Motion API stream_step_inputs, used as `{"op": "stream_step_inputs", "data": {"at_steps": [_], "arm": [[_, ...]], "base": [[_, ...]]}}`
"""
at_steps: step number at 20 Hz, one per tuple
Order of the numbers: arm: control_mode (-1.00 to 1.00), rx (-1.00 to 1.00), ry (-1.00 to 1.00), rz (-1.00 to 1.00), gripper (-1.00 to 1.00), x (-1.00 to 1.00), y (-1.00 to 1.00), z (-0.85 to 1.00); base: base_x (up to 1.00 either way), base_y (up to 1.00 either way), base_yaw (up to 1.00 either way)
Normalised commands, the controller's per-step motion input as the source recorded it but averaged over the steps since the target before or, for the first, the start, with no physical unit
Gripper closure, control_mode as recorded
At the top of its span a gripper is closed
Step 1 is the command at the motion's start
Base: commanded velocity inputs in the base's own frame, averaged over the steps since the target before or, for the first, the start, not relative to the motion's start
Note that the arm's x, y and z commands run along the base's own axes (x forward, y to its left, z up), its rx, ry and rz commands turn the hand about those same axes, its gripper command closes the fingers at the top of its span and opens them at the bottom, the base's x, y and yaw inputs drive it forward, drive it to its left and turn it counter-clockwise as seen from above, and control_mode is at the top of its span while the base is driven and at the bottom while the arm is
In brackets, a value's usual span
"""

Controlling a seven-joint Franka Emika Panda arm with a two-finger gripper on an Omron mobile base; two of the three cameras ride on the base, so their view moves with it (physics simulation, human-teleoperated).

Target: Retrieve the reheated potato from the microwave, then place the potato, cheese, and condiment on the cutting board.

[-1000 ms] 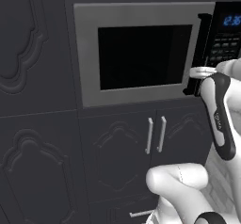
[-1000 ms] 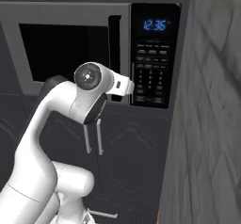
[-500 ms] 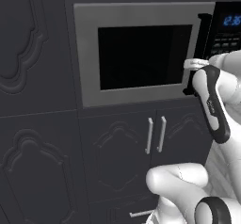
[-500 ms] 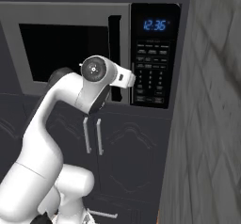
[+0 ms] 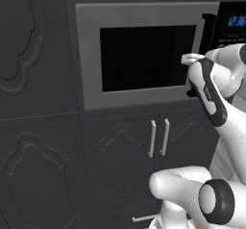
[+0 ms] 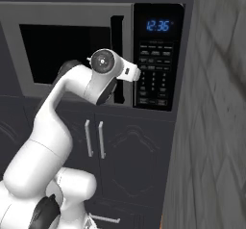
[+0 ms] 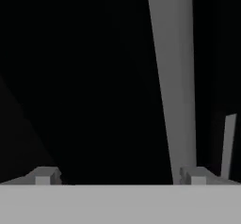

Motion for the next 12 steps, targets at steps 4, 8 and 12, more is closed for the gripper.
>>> {"op": "stream_step_inputs", "data": {"at_steps": [4, 8, 12], "arm": [[-1.0, 0.02, 0.0, 0.0, 1.0, 0.44, 0.0, 0.0], [-1.0, 0.02, 0.0, 0.0, 1.0, 0.33, 0.0, 0.0], [-1.0, 0.01, 0.0, 0.0, 1.0, -0.24, 0.06, 0.24]], "base": [[0.0, 0.0, 0.0], [0.0, 0.0, 0.0], [0.0, 0.0, 0.0]]}}
